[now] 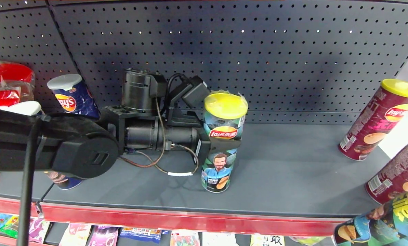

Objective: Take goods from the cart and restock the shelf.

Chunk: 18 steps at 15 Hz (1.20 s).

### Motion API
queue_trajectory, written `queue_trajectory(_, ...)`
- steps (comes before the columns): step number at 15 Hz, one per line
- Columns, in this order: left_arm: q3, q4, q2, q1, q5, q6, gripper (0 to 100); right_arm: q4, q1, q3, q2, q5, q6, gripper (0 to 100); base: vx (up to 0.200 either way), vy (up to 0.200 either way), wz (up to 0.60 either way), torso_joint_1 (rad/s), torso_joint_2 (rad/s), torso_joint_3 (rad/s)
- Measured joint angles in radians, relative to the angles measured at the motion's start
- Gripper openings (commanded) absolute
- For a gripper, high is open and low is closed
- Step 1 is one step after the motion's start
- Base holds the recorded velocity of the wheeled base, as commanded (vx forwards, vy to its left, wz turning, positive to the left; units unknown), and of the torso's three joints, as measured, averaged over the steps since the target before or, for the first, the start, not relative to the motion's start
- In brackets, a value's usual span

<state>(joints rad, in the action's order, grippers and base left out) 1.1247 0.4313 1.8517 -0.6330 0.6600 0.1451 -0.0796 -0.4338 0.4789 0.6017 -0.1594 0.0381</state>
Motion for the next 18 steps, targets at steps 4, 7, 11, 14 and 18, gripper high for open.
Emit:
queue_trajectory(4, -0.078, 0.045, -0.019, -0.008, 0.002, 0.0, 0, 0.0, 0.0, 0.0, 0.0, 0.0, 0.0, 0, 0.0, 0.0, 0.0, 0.0, 0.0, 0.0)
queue_trajectory(7, -0.124, 0.045, -0.052, -0.011, 0.008, -0.001, 0, 0.0, 0.0, 0.0, 0.0, 0.0, 0.0, 0, 0.0, 0.0, 0.0, 0.0, 0.0, 0.0)
queue_trajectory(11, -0.184, 0.053, -0.091, -0.017, 0.013, -0.001, 0, 0.0, 0.0, 0.0, -0.001, 0.0, 0.0, 0, 0.0, 0.0, 0.0, 0.0, 0.0, 0.0)
queue_trajectory(14, -0.219, 0.066, -0.112, -0.021, 0.011, 0.0, 0, 0.0, 0.0, 0.002, -0.001, 0.0, 0.0, 0, 0.0, 0.0, 0.0, 0.0, 0.0, 0.0)
queue_trajectory(18, -0.247, 0.087, -0.121, -0.022, 0.011, -0.001, 100, 0.0, 0.0, 0.002, -0.001, 0.0, 0.0, 0, 0.0, 0.0, 0.0, 0.0, 0.0, 0.0)
